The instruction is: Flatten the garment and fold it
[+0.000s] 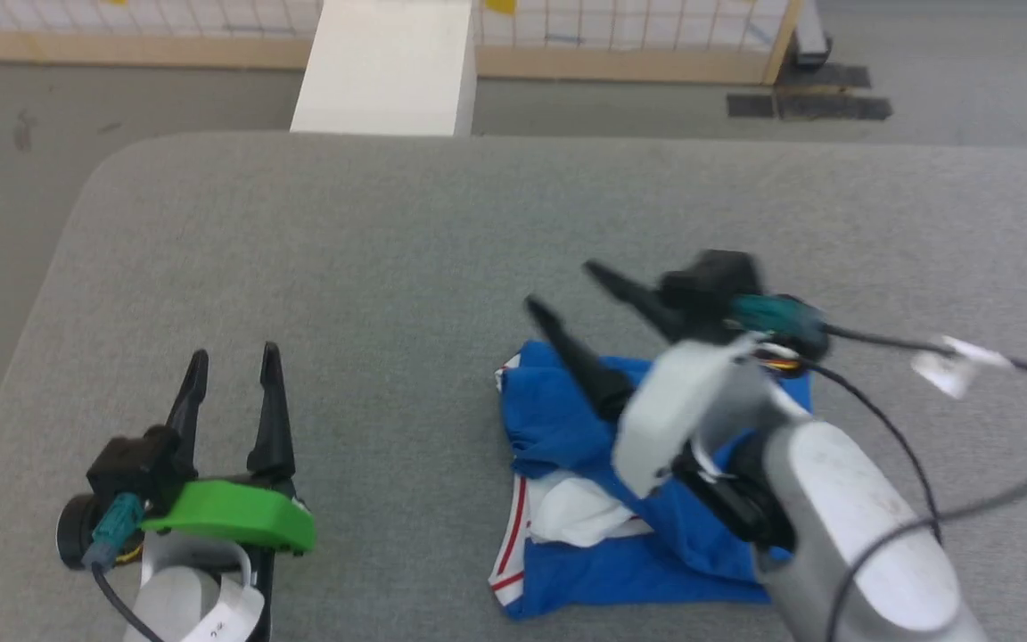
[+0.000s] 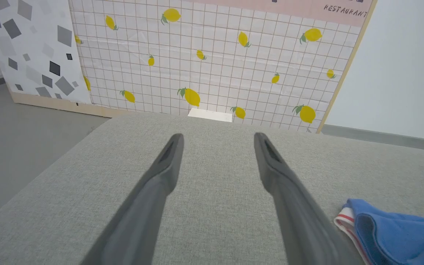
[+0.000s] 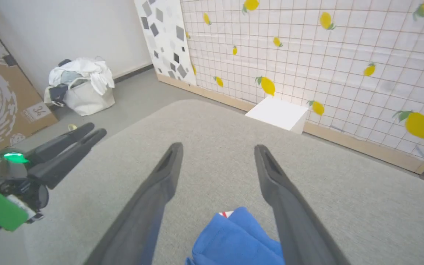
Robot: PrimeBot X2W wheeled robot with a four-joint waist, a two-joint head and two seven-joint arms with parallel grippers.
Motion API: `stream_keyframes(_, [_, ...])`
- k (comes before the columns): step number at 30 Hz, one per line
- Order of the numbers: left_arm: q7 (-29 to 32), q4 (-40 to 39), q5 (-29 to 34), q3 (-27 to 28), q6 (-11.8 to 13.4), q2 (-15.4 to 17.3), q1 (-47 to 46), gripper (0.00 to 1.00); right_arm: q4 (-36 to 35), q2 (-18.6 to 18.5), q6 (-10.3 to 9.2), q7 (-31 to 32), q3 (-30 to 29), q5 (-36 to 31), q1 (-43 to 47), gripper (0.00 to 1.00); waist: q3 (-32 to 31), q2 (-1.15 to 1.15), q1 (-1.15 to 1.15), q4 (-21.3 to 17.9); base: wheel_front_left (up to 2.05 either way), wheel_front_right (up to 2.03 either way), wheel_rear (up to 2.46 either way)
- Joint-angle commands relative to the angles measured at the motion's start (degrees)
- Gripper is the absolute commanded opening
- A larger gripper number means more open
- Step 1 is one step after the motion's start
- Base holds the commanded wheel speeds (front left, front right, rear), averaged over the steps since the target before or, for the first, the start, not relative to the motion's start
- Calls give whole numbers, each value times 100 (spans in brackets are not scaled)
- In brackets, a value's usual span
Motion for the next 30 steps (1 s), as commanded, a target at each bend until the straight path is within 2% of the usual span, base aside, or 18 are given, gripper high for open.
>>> stream_keyframes(1, [-21,17,-32,22,-39,-16,83,100,-145,1,-8,-264,-158,-140,213,100,-267,36,0,-227,0,0,0])
stream_keyframes(5, [-21,45,-65,53,-39,-17,207,100,-477,1,-8,-1160,-881,-447,736,100,-496,36,0,-397,0,0,0])
stream_keyframes(9, [-21,52,-83,37,-39,-17,331,100,-510,-3,-8,-1827,-1466,-787,1152,100,-677,36,0,-544,0,0,0])
stream_keyframes(15, [-21,50,-101,5,-39,-18,469,100,-318,-227,-8,-2474,-1930,-1149,1618,100,-862,36,0,-688,0,0,0])
stream_keyframes(23, [-21,0,-145,-79,-34,-18,615,100,100,-675,-8,-2680,-1996,-1139,2072,100,-981,36,0,-763,0,0,0])
stream_keyframes(30, [-21,-21,-162,-137,-35,-18,677,100,217,-794,-8,-2651,-2014,-1003,2216,100,-948,36,0,-786,0,0,0])
